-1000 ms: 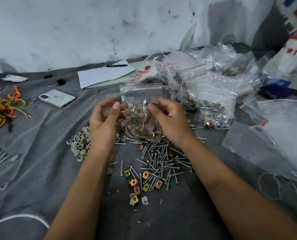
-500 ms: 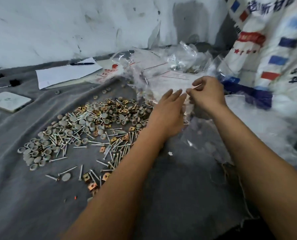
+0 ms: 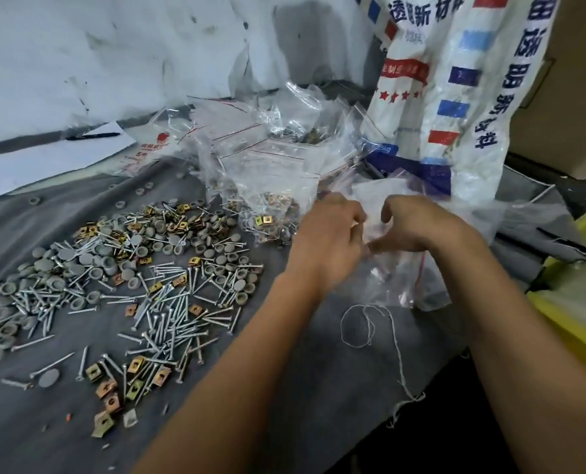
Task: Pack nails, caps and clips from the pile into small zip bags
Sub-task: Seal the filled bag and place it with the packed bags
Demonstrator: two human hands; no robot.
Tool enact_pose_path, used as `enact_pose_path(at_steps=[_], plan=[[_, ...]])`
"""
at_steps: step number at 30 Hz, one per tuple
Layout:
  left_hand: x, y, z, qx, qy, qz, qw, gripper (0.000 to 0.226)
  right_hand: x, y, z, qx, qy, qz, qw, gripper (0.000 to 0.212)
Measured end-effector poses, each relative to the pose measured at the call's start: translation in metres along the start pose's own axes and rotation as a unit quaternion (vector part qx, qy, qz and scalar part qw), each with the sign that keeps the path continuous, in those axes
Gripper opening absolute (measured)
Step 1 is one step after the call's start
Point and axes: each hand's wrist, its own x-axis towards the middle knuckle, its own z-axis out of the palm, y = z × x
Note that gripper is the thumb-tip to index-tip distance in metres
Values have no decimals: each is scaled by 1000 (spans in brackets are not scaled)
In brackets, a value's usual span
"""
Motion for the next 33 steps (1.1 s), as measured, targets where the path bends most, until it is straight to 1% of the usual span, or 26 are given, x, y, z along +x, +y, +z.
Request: enact_pose_path(at_steps=[2, 3, 4, 5, 7, 8, 9, 10, 11, 12, 13, 14, 15, 16, 17, 18, 19, 20, 21, 23, 25, 26, 27, 28, 30, 33], plan=[[-1, 9, 19, -46, -51, -64, 996, 24, 0, 3, 8, 44, 1, -7, 999, 28], [-1, 10, 27, -55, -60, -92, 992, 26, 0, 7, 10, 71, 19, -13, 997, 14], [-2, 8, 33, -68, -59, -119, 989, 28, -1, 10, 10, 95, 36, -22, 995, 5], [-3, 7, 37, -91, -51, -146, 984, 29, -1, 14, 10, 114, 50, -29, 992, 13], [-5, 4, 39, -173, -30, -194, 965, 28, -3, 21, 9, 156, 97, -45, 982, 26], [-4, 5, 38, -222, -18, -215, 951, 25, -4, 22, 7, 200, 128, -50, 970, 27], [-4, 6, 35, -275, -4, -235, 932, 22, -6, 19, 3, 274, 150, -56, 948, 23], [-2, 8, 32, -328, 12, -253, 910, 18, -10, 14, -3, 376, 150, -65, 912, 18], [0, 9, 27, -379, 31, -267, 886, 12, -13, 7, -10, 484, 126, -76, 863, 14], [4, 10, 22, -429, 42, -283, 857, 14, -17, 1, -17, 575, 88, -89, 809, 10], [7, 10, 15, -480, 49, -298, 823, 26, -19, -6, -22, 642, 51, -104, 758, 9], [11, 7, 8, -534, 54, -308, 785, 39, -21, -13, -26, 683, 24, -115, 720, 10], [15, 4, 1, -581, 60, -320, 746, 49, -22, -19, -28, 704, 11, -119, 700, 12], [15, 0, -9, -612, 68, -329, 716, 56, -22, -26, -28, 711, 6, -114, 694, 14], [14, -2, -19, -627, 82, -333, 700, 56, -22, -32, -27, 712, 8, -102, 694, 15], [11, -7, -29, -636, 100, -330, 690, 46, -20, -38, -25, 711, 9, -87, 698, 15], [9, -13, -38, -629, 120, -327, 695, 28, -19, -42, -21, 705, 10, -72, 706, 13], [6, -18, -44, -612, 129, -323, 710, 8, -17, -46, -17, 694, 9, -60, 717, 9], [2, -24, -49, -584, 132, -317, 736, 8, -16, -50, -11, 683, 7, -49, 729, 5], [-5, -33, -52, -513, 124, -307, 792, 15, -13, -56, 0, 666, 18, -28, 745, 8], [-13, -37, -51, -410, 130, -288, 856, 17, -9, -59, 11, 638, 57, -12, 768, 18], [-16, -41, -50, -352, 133, -280, 883, 18, -7, -59, 15, 617, 78, -3, 783, 22], [-17, -44, -49, -302, 133, -274, 904, 17, -5, -57, 19, 597, 96, 7, 797, 23], [-18, -46, -48, -263, 131, -272, 916, 15, -3, -54, 21, 577, 110, 17, 809, 21], [-19, -50, -46, -231, 130, -274, 925, 14, 0, -48, 26, 547, 122, 21, 828, 21], [-19, -48, -43, -229, 157, -263, 924, 17, 1, -42, 29, 541, 136, 12, 830, 27]])
